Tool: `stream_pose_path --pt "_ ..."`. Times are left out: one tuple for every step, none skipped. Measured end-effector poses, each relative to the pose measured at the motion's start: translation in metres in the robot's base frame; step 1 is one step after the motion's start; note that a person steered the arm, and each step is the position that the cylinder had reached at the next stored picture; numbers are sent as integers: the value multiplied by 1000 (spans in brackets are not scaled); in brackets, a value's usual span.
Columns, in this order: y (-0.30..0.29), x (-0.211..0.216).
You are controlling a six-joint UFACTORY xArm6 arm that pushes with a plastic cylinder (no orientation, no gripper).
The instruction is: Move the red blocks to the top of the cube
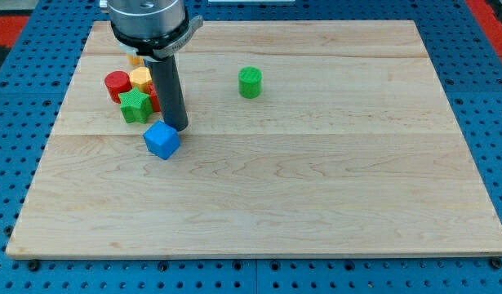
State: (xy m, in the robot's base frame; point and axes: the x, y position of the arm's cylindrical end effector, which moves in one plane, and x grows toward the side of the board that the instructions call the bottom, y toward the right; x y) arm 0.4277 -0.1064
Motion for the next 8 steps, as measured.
stream_pose_path --pt "-10 -29" --pt "-25 39" --pt "1 74" --pt "15 34" --pt "38 -25" --pt "17 -94" --pt "-14 -109" --pt "-9 -87"
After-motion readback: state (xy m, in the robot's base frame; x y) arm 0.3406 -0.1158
